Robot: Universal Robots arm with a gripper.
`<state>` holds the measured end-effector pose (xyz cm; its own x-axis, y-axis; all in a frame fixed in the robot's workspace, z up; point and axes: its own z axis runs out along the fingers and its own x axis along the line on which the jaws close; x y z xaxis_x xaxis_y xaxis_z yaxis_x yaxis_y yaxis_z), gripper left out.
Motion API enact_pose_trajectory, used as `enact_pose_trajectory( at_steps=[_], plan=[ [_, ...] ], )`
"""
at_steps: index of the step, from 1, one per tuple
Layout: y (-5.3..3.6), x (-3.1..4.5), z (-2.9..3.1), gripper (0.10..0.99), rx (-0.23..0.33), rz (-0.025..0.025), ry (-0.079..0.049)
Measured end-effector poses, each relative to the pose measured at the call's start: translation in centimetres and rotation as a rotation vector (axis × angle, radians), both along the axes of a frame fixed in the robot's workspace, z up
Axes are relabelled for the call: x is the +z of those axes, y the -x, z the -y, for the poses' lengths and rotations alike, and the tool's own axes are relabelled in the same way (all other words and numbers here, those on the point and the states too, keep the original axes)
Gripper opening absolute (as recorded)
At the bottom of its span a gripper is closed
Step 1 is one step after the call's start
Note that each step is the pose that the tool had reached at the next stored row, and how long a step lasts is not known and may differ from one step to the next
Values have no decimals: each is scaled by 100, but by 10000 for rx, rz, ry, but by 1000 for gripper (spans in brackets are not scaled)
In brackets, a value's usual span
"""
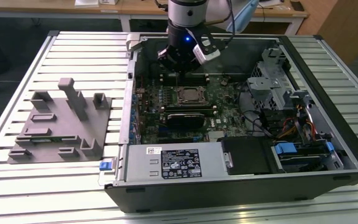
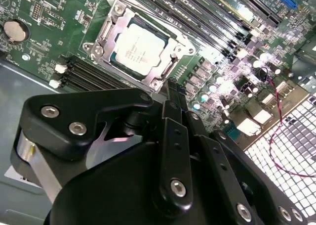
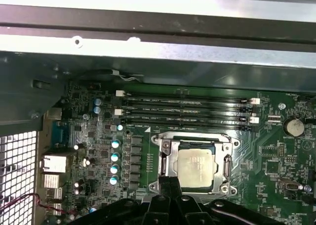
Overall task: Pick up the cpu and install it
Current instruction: 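Install the first cpu locking lever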
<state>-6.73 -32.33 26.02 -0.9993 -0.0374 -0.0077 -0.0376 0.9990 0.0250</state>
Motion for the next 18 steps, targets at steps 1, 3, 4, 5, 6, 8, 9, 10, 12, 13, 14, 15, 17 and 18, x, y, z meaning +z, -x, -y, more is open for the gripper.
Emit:
enact_pose_trajectory(
  at_steps=[1, 3, 4, 5, 6, 8, 9, 10, 12, 13, 14, 15, 17, 18],
  plan=[
    [6, -1, 0, 106, 0, 0, -1],
    [25, -1, -2, 106, 0, 0, 0],
    [42, -1, -4, 106, 0, 0, 0],
    [62, -2, -6, 106, 0, 0, -1],
    [82, -3, -9, 106, 0, 0, 0],
    [117, -5, -22, 106, 2, -1, 1],
    [133, -6, -30, 106, 2, -1, 0],
    [149, -7, -40, 106, 2, 0, 0],
    [174, -10, -64, 106, 4, 0, 1],
    [184, -11, -84, 106, 5, 1, -1],
    [192, -13, -107, 106, 7, 1, -1],
    [199, -14, -129, 106, 9, 1, -1],
    [211, -18, -175, 106, 10, 0, 0],
    [218, -20, -189, 106, 10, 0, 0]
  ],
)
